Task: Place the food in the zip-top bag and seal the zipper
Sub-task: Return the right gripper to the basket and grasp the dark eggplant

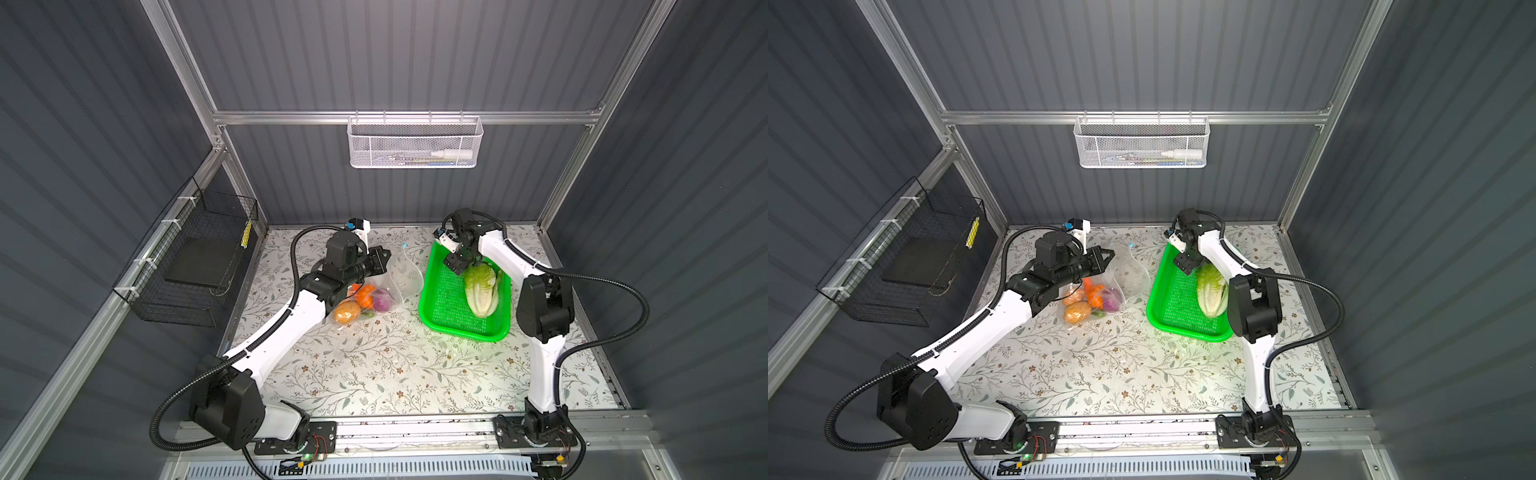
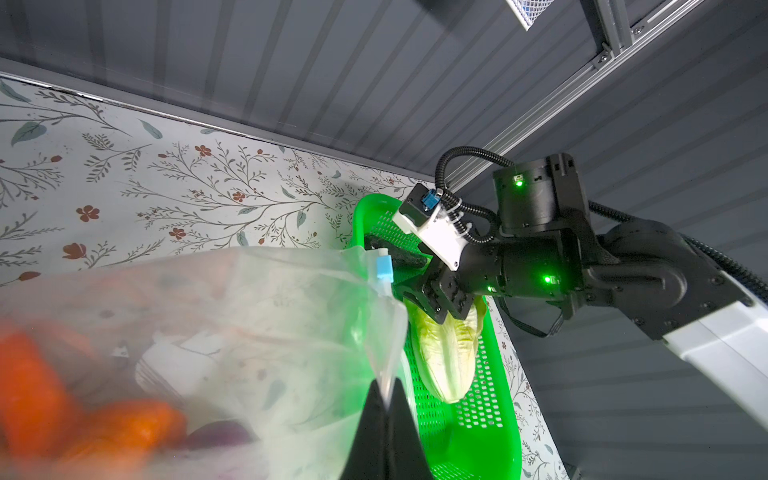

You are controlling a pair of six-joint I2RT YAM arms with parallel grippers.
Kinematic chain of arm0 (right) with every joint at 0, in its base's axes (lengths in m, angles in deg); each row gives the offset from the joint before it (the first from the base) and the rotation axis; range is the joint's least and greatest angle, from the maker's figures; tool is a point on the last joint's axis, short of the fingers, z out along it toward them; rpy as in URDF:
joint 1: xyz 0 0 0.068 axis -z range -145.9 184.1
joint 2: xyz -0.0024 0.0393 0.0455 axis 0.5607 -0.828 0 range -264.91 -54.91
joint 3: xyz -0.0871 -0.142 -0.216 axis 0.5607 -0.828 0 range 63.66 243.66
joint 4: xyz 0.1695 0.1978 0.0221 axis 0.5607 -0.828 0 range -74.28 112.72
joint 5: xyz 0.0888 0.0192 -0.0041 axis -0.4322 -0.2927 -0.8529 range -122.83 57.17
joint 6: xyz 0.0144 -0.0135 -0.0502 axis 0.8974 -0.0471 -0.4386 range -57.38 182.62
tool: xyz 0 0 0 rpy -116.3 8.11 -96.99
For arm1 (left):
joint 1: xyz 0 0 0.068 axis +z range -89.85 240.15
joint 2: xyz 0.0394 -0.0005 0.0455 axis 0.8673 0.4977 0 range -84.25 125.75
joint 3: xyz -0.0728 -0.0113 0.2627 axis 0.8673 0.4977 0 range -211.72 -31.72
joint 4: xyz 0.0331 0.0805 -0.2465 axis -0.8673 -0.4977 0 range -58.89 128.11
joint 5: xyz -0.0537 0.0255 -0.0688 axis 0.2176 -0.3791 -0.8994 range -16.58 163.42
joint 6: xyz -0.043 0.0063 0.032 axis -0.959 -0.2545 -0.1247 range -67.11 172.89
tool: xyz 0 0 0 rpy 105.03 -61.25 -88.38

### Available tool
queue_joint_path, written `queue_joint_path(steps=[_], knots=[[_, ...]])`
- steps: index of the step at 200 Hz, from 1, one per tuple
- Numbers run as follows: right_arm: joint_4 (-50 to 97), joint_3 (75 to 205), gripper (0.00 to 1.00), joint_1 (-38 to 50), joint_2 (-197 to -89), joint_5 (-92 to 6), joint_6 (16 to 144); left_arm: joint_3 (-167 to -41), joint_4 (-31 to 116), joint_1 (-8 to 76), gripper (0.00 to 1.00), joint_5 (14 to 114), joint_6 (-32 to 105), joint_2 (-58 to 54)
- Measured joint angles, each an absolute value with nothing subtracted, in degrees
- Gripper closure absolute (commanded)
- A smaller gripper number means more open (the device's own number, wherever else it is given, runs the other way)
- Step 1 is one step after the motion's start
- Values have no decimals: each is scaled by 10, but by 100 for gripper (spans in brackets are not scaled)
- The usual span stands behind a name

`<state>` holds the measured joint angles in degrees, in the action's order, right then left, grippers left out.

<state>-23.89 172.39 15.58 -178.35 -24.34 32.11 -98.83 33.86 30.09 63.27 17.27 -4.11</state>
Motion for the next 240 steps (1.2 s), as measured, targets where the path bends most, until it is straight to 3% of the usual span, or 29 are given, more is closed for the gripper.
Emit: queue_joint_path(steps=[21,56,179,240], knots=[[-231,1737,33,162,-1802,-244,300,-988,339,301,100,632,173,-41],[-223,1754,37,180,-1835,-259,293,-988,339,301,100,631,173,-41],[-206,1789,42,189,-1893,-280,290,-989,339,301,100,626,172,-38],[-235,1791,44,187,-1882,-351,303,-989,339,301,100,626,172,-36]])
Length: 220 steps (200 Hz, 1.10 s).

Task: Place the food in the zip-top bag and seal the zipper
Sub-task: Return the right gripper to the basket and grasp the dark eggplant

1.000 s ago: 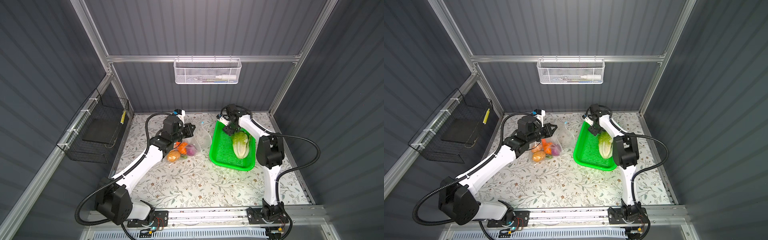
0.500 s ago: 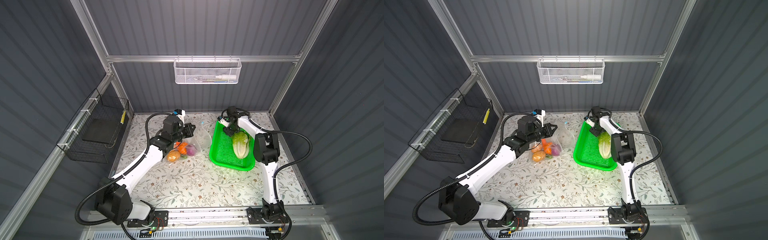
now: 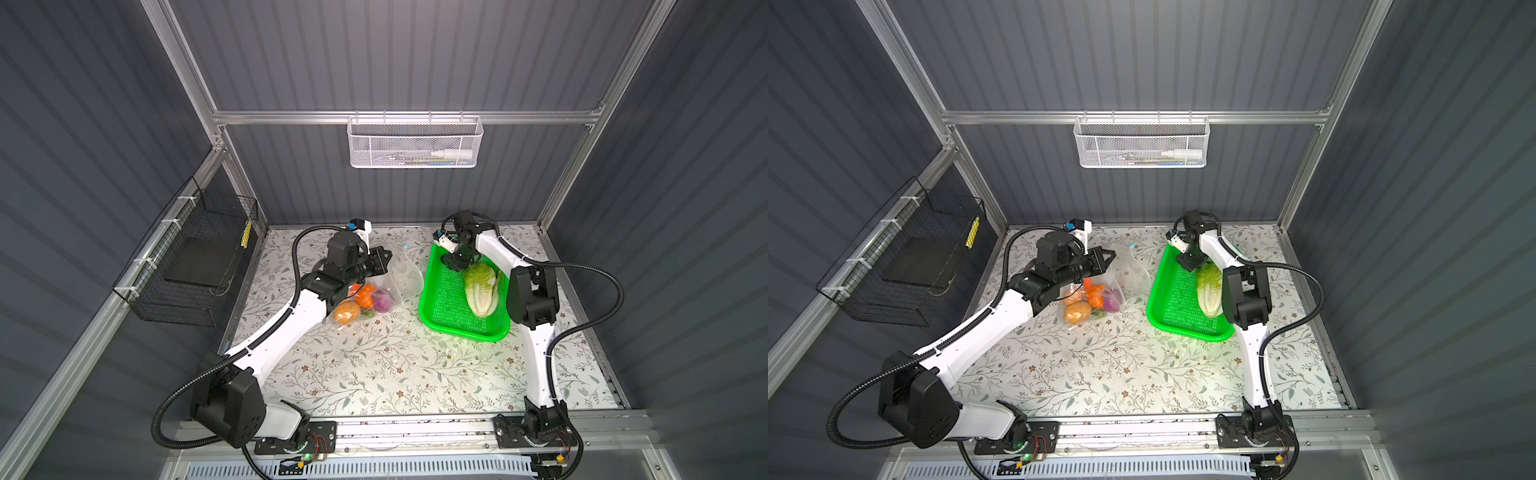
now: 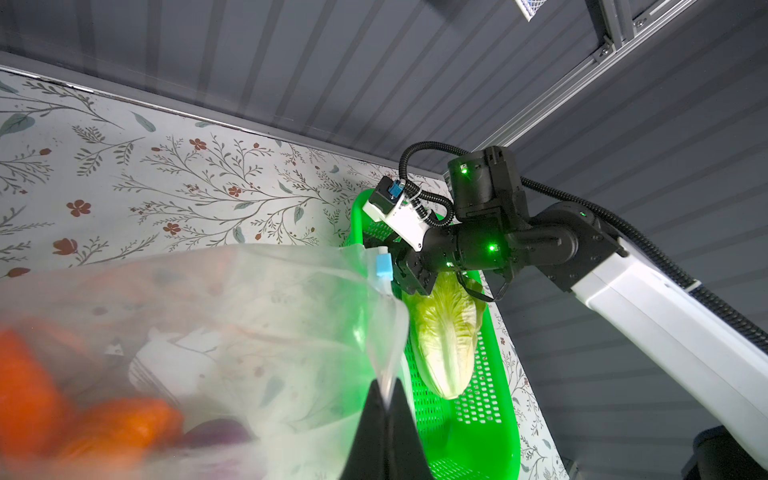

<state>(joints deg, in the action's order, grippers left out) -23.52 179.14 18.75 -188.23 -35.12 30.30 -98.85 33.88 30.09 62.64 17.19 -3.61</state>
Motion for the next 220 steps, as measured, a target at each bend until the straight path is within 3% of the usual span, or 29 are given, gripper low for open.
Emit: queue_joint_path(steps=[60,108,175,220], knots=[[-226,1749,21,181,-1840,-380,320,-993,339,301,100,622,172,-30],[-183,1751,17,182,-1848,-327,302,-993,339,301,100,622,172,-30],[-186,1775,23,181,-1895,-336,290,-998,334,301,100,622,172,-30],[-195,1776,46,179,-1895,-341,289,-999,332,298,100,622,172,-30]])
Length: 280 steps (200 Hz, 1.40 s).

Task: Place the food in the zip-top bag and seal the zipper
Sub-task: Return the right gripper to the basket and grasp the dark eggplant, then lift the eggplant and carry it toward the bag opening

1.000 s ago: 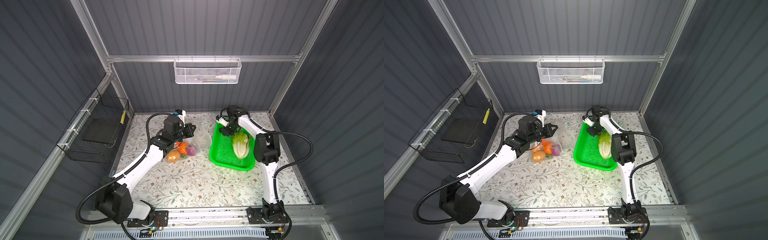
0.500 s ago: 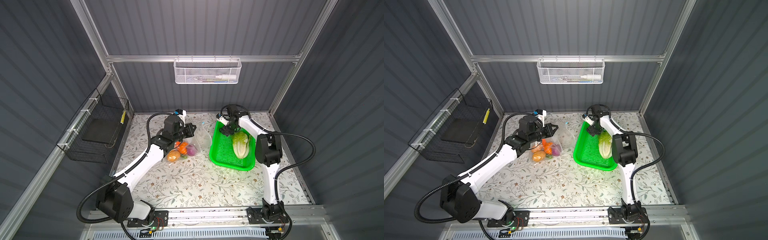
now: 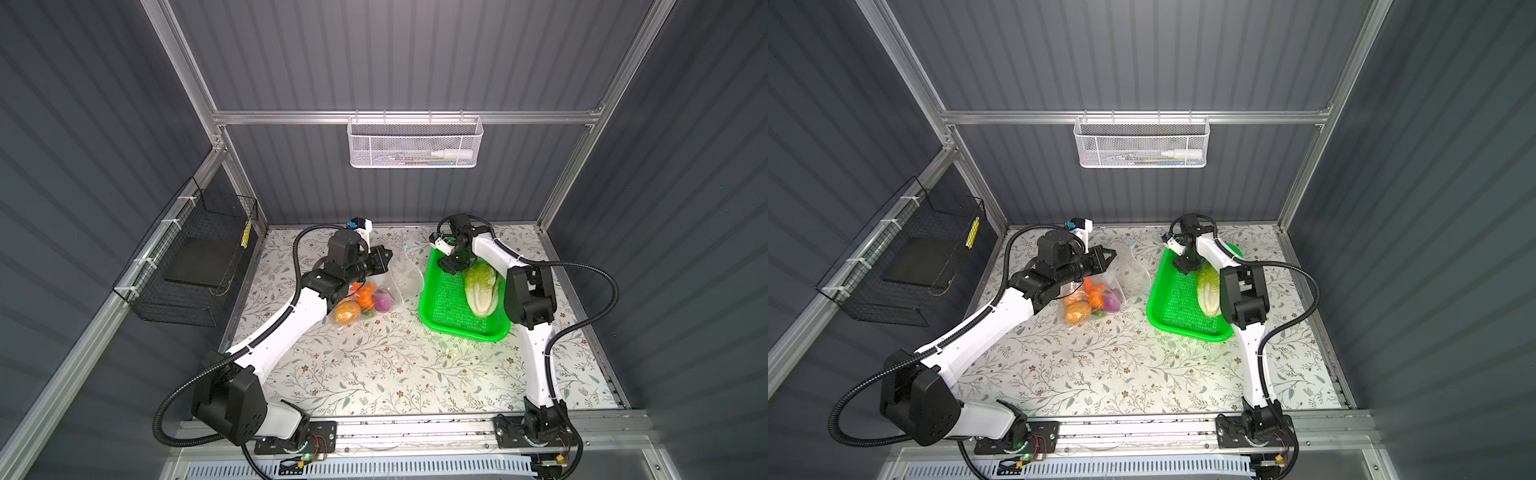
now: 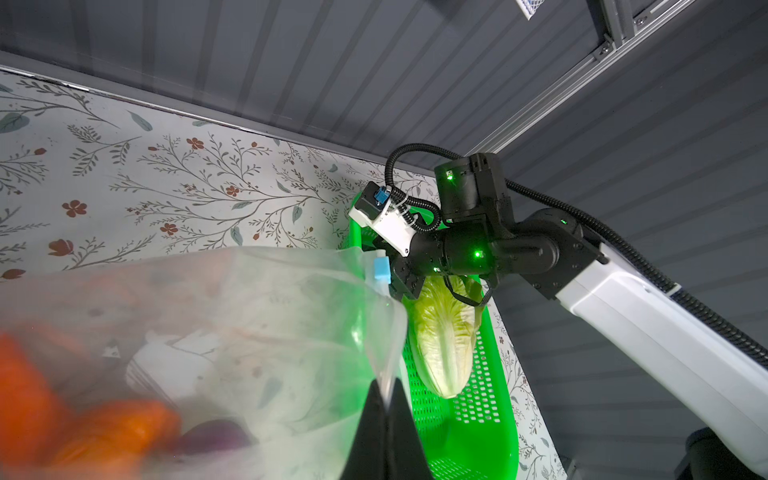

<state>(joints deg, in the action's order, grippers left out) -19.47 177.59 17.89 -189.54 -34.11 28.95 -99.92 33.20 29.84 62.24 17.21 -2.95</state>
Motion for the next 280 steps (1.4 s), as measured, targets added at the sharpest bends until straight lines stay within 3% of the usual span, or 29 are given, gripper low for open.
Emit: queue_joint_path(steps=[47,107,213,280], knots=[[-194,1773,63,180,-1894,-344,292,-999,332,298,100,622,172,-30],[-178,1735,69,179,-1866,-366,316,-999,332,298,100,623,172,-30],[-102,1676,72,192,-1775,-422,419,-999,332,298,100,623,172,-30],[19,1604,73,207,-1700,-452,542,-999,332,298,100,623,172,-30]])
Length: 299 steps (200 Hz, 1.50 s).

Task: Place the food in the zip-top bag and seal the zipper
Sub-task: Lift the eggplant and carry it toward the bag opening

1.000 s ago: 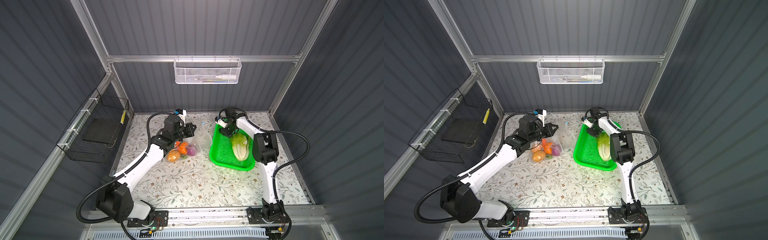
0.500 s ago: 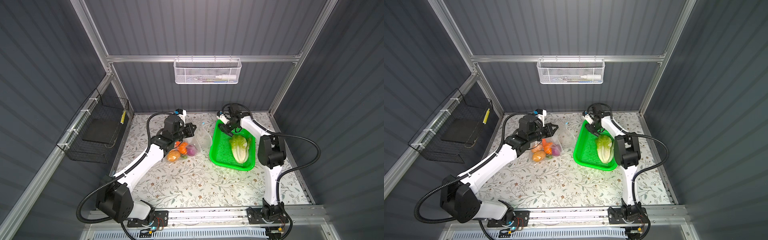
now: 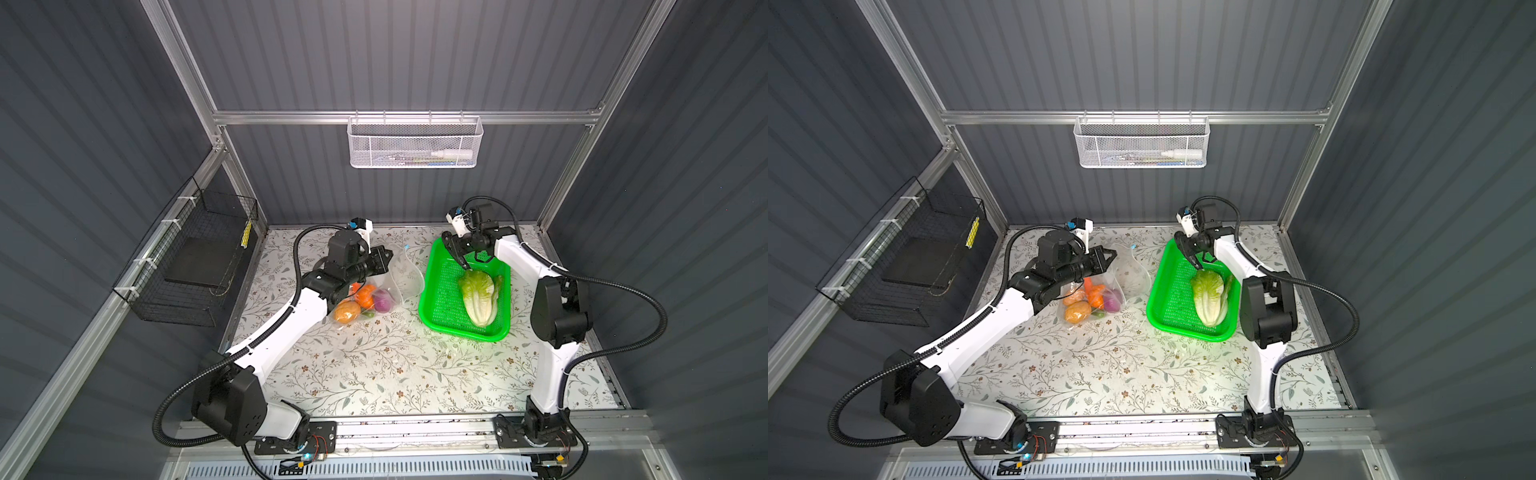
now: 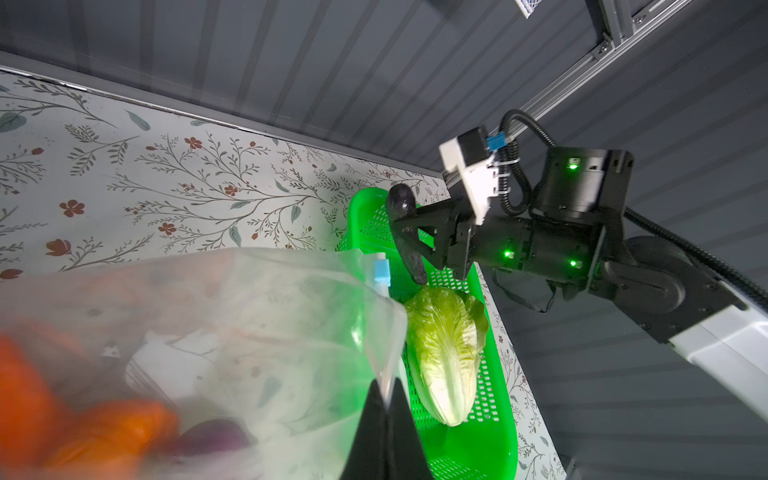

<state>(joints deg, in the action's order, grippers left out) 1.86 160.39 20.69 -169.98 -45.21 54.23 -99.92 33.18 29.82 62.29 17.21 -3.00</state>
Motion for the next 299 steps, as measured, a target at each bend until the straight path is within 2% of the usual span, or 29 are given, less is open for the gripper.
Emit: queue_joint_path(steps=[95,148,212,299], knots=[[201,1445,72,195,-1488,-462,705,-999,334,298,100,625,172,-30],[324,1327,72,93,-1381,-453,789,-999,334,298,100,624,170,-30],[494,1238,74,-1,-1365,-409,854,-999,332,298,100,618,159,-30],[664,1127,74,-33,-1403,-387,914,-1003,326,298,100,619,136,-28]])
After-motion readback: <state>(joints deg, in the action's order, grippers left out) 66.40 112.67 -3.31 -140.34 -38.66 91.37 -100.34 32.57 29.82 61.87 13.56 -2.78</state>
